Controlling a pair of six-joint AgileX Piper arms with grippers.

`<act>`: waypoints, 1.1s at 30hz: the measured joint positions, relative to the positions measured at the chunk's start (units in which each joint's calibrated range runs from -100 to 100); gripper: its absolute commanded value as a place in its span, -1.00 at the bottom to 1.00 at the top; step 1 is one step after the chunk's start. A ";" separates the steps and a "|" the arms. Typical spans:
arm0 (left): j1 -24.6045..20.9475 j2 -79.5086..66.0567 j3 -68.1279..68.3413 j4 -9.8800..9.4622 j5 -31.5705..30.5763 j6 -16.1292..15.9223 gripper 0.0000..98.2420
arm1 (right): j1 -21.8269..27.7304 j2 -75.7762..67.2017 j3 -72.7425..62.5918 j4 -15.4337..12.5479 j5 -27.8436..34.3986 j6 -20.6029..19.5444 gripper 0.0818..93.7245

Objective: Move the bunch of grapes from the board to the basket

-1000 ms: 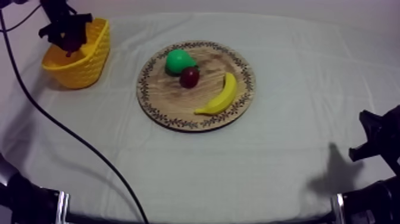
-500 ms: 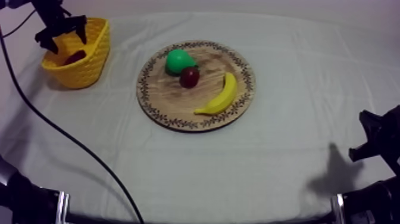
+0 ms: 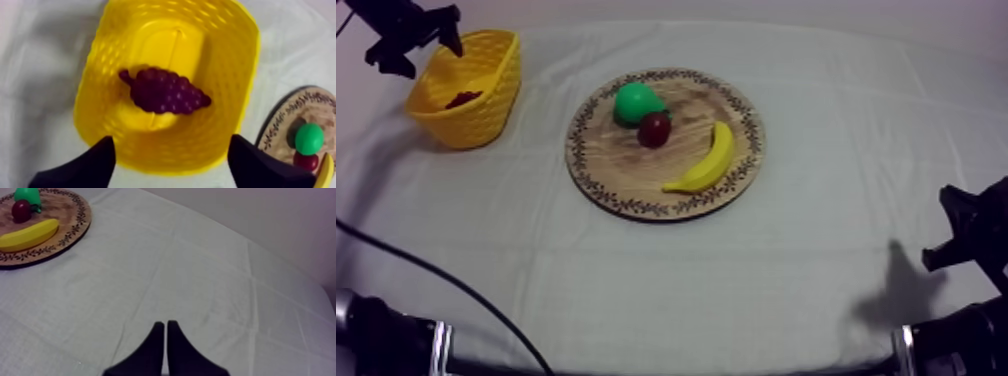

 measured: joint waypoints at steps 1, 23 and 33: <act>0.13 -2.08 2.04 0.00 -1.04 0.03 0.39 | 0.00 0.00 0.00 0.00 0.00 0.00 -0.99; 1.93 -50.16 53.64 -4.07 -33.00 0.45 -0.73 | 0.00 0.00 0.00 0.00 0.00 0.00 -0.99; 1.40 -73.71 75.56 -7.20 -40.56 6.65 -0.99 | 0.00 0.00 0.00 0.00 0.00 0.00 -0.99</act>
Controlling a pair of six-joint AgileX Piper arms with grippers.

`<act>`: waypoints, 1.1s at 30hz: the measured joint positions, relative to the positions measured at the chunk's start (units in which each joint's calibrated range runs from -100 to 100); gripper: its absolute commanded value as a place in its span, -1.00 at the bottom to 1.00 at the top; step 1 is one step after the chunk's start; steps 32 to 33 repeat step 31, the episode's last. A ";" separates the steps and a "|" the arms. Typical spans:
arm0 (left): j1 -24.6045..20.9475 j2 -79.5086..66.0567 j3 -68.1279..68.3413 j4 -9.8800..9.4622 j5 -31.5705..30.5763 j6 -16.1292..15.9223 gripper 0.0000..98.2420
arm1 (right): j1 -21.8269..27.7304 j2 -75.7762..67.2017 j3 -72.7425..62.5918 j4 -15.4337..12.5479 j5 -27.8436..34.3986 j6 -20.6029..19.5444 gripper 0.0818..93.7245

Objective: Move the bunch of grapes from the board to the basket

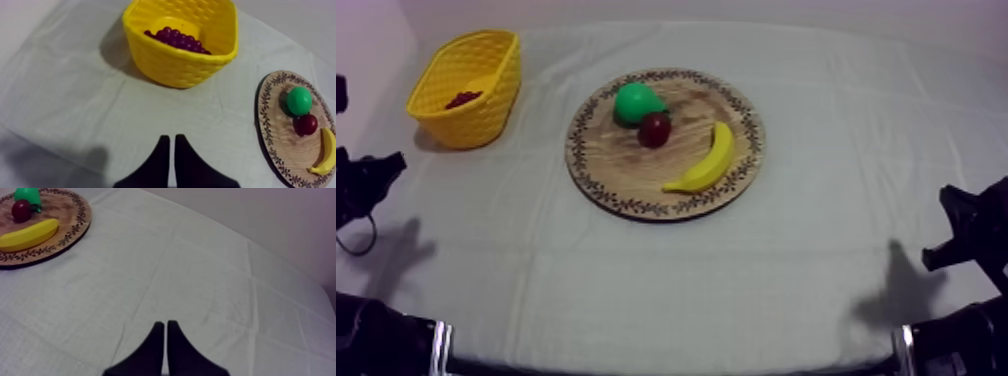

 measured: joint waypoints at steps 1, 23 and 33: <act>0.00 -2.47 1.96 -0.08 0.09 0.40 -0.99 | 0.00 0.00 0.00 0.00 0.00 0.00 -0.99; 0.96 -30.88 11.35 2.26 4.01 0.11 -1.00 | 0.00 0.00 0.00 0.00 0.00 0.00 -0.99; -0.24 -33.85 12.63 3.07 3.02 0.08 -1.00 | 0.00 0.00 0.00 0.00 0.00 0.00 -0.99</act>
